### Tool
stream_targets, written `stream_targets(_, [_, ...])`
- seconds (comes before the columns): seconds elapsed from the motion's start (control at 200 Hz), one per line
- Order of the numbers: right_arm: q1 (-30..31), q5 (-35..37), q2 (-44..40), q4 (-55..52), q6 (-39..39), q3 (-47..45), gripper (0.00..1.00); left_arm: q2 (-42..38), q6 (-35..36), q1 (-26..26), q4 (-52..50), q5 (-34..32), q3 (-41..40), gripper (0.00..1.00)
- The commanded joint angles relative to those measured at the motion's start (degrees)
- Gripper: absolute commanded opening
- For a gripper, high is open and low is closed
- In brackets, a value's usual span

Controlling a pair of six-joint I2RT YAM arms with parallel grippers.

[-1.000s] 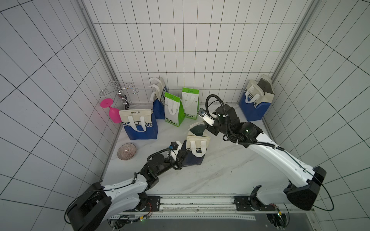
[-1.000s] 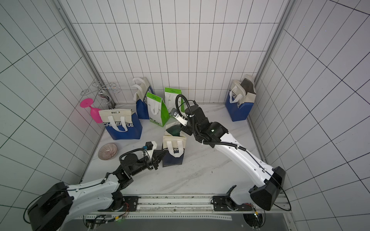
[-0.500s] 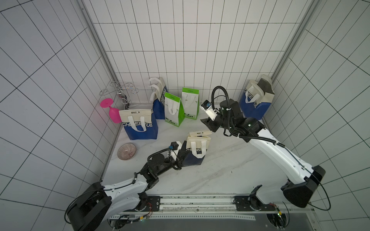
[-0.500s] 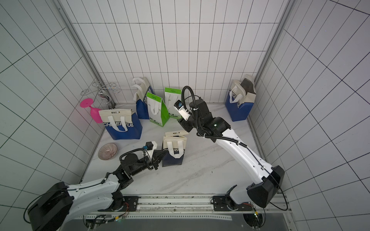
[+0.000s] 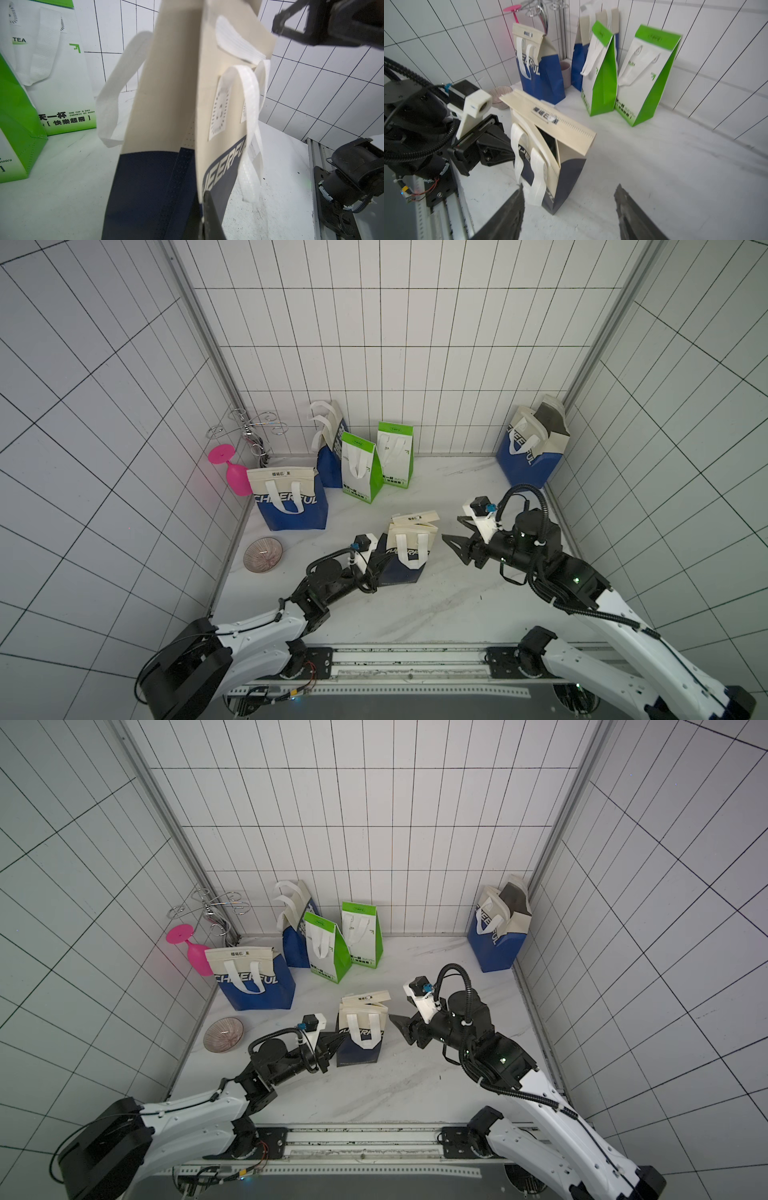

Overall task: Open the takeout bag
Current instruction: Move the takeout bag to the center of the board.

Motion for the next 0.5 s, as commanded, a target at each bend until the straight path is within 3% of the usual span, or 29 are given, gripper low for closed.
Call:
stream_targets(0.0, [-0.6,-4.0,1.8,8.5,6.2,-5.6,0.71,0.5,-0.3,-0.1,0.3,0.3,1.2,0.00])
stream_targets(0.35, [-1.5,-13.2,12.3,21.4,9.3,-6.5,0.70,-0.8,0.3,-0.2,-1.0,-0.3,1.0,0.00])
stream_targets(0.425, [-1.4,-15.1,14.0,21.5,9.3,-5.7,0.63,-0.8,0.3,-0.1,-1.1,-0.3,1.1,0.00])
stream_targets(0.495, [-1.5,-16.5,14.4,21.4,9.7,-5.5,0.47,-1.0,0.4,-0.2,-1.4,-0.4,1.1,0.08])
